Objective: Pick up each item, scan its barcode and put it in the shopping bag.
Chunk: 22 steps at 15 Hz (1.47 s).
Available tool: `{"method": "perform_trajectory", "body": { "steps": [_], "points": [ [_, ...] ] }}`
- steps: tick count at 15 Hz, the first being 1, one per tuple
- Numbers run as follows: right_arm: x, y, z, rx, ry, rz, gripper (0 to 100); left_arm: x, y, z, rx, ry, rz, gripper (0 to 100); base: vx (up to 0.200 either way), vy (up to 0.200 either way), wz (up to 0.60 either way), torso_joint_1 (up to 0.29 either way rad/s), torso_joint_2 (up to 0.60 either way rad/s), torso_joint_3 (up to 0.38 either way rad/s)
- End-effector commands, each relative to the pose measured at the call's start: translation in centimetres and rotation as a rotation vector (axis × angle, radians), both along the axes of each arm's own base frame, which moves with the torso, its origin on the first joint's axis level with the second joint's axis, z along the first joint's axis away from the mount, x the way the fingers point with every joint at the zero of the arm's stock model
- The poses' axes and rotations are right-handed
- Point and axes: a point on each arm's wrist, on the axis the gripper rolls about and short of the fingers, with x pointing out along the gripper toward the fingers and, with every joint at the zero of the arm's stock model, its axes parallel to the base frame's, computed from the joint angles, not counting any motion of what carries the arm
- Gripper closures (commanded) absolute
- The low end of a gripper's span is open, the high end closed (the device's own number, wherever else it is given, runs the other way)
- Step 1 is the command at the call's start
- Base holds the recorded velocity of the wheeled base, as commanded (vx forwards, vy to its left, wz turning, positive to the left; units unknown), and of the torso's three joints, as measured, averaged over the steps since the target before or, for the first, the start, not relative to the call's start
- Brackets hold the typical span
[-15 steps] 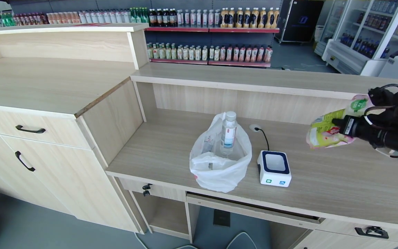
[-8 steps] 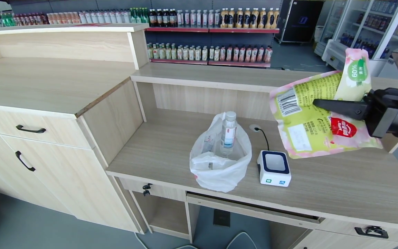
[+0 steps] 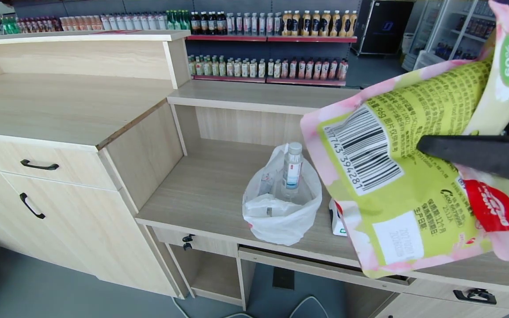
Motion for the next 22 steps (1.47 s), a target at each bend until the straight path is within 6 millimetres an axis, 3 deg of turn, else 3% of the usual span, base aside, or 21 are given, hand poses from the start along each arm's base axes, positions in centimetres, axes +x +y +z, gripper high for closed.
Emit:
{"method": "perform_trajectory", "body": {
  "steps": [1,4,10,16,22],
  "points": [
    [-1.7,-0.2,0.8,0.017,-0.038,0.029,100,0.0,0.0,0.0,0.000,-0.001,0.000,0,0.000,0.000,0.00,0.000,0.00,0.000],
    [-3.1,-0.4,0.0,0.013,-0.067,0.047,100,0.0,0.0,0.0,0.000,-0.001,0.000,0,0.000,0.000,0.00,0.000,0.00,0.000],
    [-2.2,0.1,-0.9,0.000,-0.280,0.020,100,0.0,0.0,0.0,0.000,-0.001,0.000,0,0.000,0.000,0.00,0.000,0.00,0.000],
    [-3.2,0.0,-0.5,0.020,-0.494,0.102,100,0.0,0.0,0.0,0.000,-0.001,0.000,0,0.000,0.000,0.00,0.000,0.00,0.000],
    [-2.3,-1.1,-1.9,-0.016,-0.553,0.018,100,0.0,0.0,0.0,0.000,-0.001,0.000,0,0.000,0.000,0.00,0.000,0.00,0.000]
  ]
}}
